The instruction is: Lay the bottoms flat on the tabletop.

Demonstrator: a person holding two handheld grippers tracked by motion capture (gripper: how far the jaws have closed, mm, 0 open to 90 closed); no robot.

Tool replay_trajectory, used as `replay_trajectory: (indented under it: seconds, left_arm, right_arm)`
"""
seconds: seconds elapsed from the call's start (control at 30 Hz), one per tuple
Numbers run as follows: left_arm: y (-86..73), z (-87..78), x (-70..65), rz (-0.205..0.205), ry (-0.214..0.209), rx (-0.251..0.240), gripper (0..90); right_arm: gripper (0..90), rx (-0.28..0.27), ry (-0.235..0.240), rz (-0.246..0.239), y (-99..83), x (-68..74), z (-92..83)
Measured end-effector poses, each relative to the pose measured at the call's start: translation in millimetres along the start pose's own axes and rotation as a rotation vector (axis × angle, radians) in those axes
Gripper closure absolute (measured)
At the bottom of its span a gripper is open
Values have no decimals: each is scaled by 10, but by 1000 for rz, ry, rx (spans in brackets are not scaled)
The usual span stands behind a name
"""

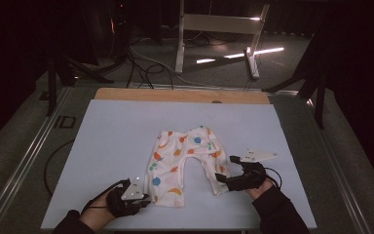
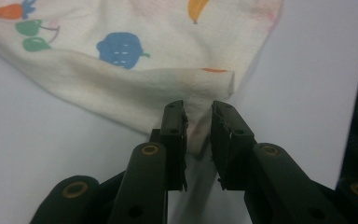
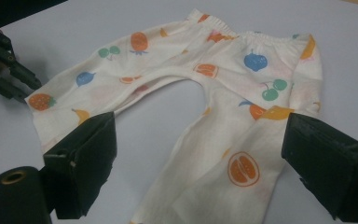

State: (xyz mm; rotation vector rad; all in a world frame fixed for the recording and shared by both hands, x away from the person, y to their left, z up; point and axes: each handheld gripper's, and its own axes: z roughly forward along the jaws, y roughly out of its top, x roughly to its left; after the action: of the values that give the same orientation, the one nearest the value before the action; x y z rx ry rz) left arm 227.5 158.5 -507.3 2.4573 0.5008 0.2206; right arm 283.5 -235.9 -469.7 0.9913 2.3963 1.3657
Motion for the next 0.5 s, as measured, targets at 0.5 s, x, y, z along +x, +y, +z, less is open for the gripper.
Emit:
replay_trajectory:
  seconds: [0.5]
  left_arm:
    - [-19, -47, 114, -8, -11, 32, 892]
  right_arm:
    - [104, -1, 3, 0, 10, 10, -6]
